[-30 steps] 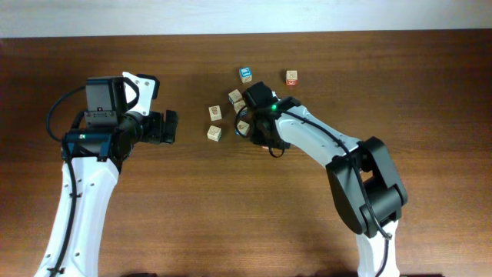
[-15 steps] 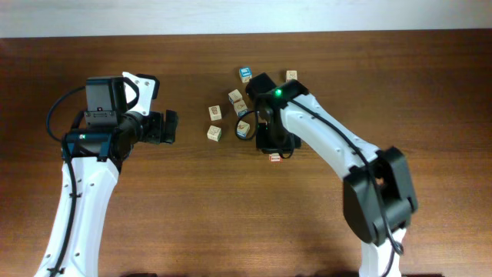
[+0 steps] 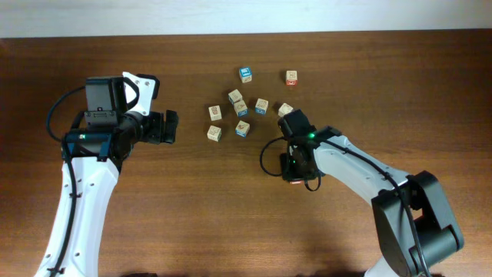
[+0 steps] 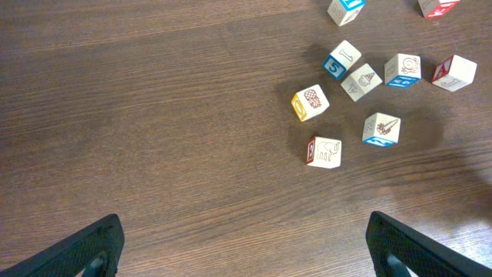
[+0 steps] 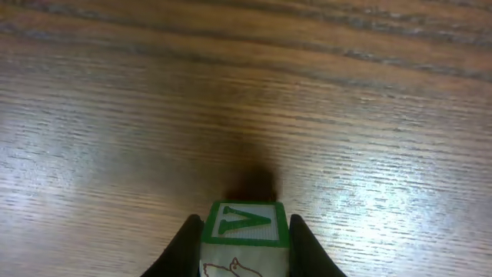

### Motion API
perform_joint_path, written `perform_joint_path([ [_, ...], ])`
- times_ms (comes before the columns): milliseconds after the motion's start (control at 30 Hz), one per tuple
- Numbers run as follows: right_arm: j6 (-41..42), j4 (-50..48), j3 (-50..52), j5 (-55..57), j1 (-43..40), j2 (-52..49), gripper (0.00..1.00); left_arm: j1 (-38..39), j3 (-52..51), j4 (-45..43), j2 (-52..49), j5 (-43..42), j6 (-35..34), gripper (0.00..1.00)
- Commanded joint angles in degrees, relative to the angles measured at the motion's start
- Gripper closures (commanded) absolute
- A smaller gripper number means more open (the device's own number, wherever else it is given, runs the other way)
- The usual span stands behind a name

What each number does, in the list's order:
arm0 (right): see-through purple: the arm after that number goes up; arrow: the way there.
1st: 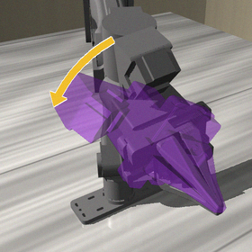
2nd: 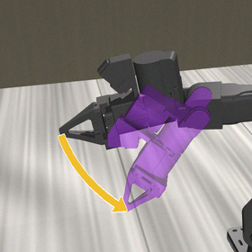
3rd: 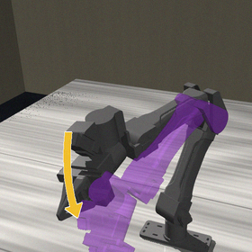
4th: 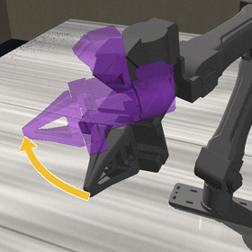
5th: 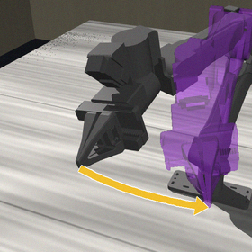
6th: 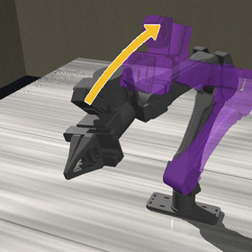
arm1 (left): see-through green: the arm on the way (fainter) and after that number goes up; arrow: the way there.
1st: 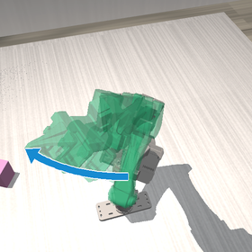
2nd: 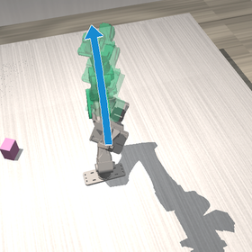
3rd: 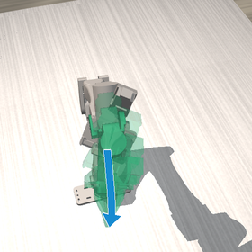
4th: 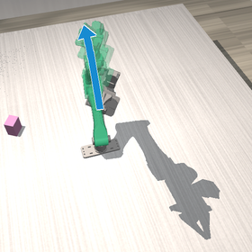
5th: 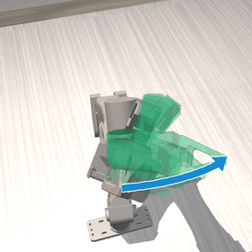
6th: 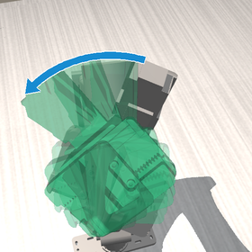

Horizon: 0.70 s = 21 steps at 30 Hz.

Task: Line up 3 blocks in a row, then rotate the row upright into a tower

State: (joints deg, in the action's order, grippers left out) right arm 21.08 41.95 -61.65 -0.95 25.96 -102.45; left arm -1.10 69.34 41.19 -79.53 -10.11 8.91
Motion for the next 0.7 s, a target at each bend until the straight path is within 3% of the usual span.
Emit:
perform_joint_path([
  [0,0.9,-1.1,1.0,0.5,-0.1,0.7,0.87,-0.2,1.2,0.1,-0.2,-0.7,-0.7,0.01],
  [33,0.8,-1.3,1.1,0.3,-0.1,0.7,0.71,-0.2,1.2,0.1,-0.2,-0.6,-0.7,0.01],
  [167,0.8,0.4,-0.4,-0.4,-0.1,0.7,0.57,-0.2,1.2,0.1,-0.2,-0.6,-0.7,0.01],
  [300,-3.0,7.1,-19.2,-1.8,-0.2,0.7,0.37,-0.2,1.2,0.1,-0.2,-0.6,-0.7,0.01],
  [400,-3.8,-3.5,-24.8,-0.1,-0.2,0.4,0.37,-0.2,1.2,0.1,-0.2,-0.6,-0.7,0.01],
  [667,21.7,-19.1,-25.0,2.2,4.5,-13.0,0.43,-0.2,1.2,0.1,-0.2,-0.6,-0.7,0.01],
])
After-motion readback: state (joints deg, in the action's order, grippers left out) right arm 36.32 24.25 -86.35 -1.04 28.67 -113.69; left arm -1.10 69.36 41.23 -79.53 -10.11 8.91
